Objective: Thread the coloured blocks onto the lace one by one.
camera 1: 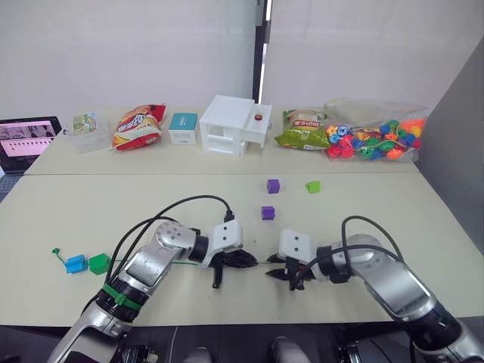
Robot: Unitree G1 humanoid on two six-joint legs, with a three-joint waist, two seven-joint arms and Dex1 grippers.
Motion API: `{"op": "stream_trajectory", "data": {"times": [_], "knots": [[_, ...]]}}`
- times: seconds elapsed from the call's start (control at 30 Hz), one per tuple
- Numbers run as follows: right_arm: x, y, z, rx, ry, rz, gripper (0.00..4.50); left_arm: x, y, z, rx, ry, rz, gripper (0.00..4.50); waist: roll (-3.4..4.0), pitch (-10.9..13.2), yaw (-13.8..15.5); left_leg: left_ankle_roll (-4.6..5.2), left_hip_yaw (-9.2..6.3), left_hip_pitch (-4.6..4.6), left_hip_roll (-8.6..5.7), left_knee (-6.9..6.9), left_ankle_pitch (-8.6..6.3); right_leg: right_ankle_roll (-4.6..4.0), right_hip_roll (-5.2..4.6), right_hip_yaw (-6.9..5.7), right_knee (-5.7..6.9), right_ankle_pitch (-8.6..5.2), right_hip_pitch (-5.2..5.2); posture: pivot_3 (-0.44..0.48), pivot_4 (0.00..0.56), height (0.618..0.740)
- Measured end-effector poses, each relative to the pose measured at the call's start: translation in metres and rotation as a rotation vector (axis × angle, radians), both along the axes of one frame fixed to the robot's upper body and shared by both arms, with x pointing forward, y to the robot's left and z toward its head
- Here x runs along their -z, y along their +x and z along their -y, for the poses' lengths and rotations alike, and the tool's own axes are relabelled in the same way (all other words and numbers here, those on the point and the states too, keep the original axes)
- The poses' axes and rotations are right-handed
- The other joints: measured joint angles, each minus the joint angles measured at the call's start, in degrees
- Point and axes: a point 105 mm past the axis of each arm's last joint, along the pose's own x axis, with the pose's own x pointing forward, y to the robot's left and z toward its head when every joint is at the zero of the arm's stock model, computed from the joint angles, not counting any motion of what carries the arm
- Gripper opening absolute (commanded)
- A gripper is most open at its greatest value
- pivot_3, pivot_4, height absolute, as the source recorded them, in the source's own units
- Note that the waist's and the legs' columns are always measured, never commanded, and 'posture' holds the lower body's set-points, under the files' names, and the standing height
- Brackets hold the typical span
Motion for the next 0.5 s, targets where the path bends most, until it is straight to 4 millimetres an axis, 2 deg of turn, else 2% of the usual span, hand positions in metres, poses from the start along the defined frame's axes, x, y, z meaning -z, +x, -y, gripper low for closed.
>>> {"op": "stream_trajectory", "data": {"times": [0.07, 0.2, 0.3, 0.5], "knots": [[-0.004, 0.000, 0.005, 0.053, 0.028, 0.000, 3.00, -0.001, 0.001, -0.004, -0.009, 0.005, 0.003, 0.00, 0.00, 0.00, 0.04, 0.00, 0.00, 0.00, 0.00, 0.01, 0.00, 0.00, 0.00, 0.00, 0.00, 0.00, 0.00, 0.000, 0.150, 0.740], [-0.013, 0.010, 0.020, 0.285, 0.170, 0.010, 4.34, -0.002, 0.001, -0.007, -0.012, 0.013, 0.004, 0.00, 0.00, 0.00, 0.00, 0.00, -0.02, 0.03, 0.01, -0.01, 0.00, 0.00, 0.02, 0.00, 0.02, 0.00, 0.02, 0.000, 0.150, 0.740], [-0.011, 0.022, 0.033, 0.491, 0.256, 0.031, 4.34, 0.000, 0.001, -0.013, -0.023, 0.028, -0.010, 0.00, 0.01, -0.01, -0.11, 0.00, 0.00, 0.03, 0.00, -0.01, 0.00, 0.00, 0.01, 0.02, 0.03, 0.00, 0.00, 0.000, 0.150, 0.740], [0.005, 0.069, 0.060, 0.980, 0.346, 0.158, 4.34, 0.000, -0.004, -0.016, -0.032, 0.029, -0.018, 0.00, 0.04, -0.01, -0.26, -0.05, 0.03, 0.05, 0.00, -0.08, 0.03, 0.00, 0.00, 0.05, 0.06, 0.00, -0.06, 0.000, 0.150, 0.740]]}}
